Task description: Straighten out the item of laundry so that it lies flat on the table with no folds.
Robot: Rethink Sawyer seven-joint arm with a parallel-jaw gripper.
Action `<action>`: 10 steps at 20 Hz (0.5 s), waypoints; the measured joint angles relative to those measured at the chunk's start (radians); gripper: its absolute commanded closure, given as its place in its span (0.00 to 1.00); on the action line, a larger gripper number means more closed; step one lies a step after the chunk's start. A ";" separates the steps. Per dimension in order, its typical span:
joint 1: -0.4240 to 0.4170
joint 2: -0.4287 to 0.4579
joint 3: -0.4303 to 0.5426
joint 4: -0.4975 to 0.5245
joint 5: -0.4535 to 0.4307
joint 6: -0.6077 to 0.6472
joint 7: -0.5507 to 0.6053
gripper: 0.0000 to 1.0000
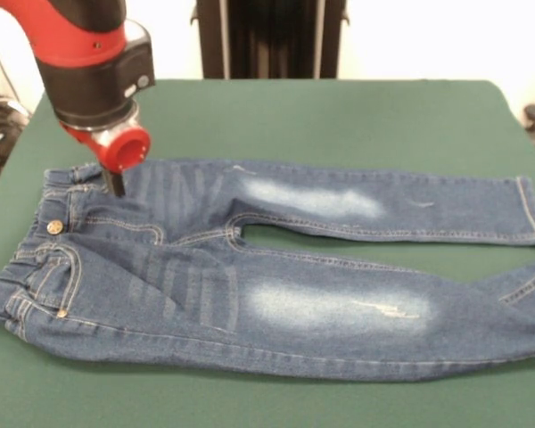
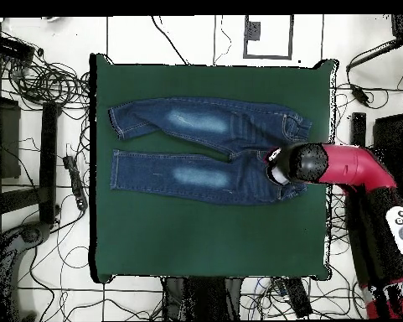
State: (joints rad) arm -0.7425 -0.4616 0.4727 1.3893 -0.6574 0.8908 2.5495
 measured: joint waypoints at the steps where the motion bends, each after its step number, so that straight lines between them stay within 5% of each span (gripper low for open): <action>1: -0.001 0.010 0.005 -0.008 0.003 0.009 0.000 1.00; 10: -0.014 0.096 0.058 -0.064 0.028 0.086 -0.048 1.00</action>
State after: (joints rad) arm -0.7568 -0.3654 0.5311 1.3254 -0.6299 0.9771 2.5017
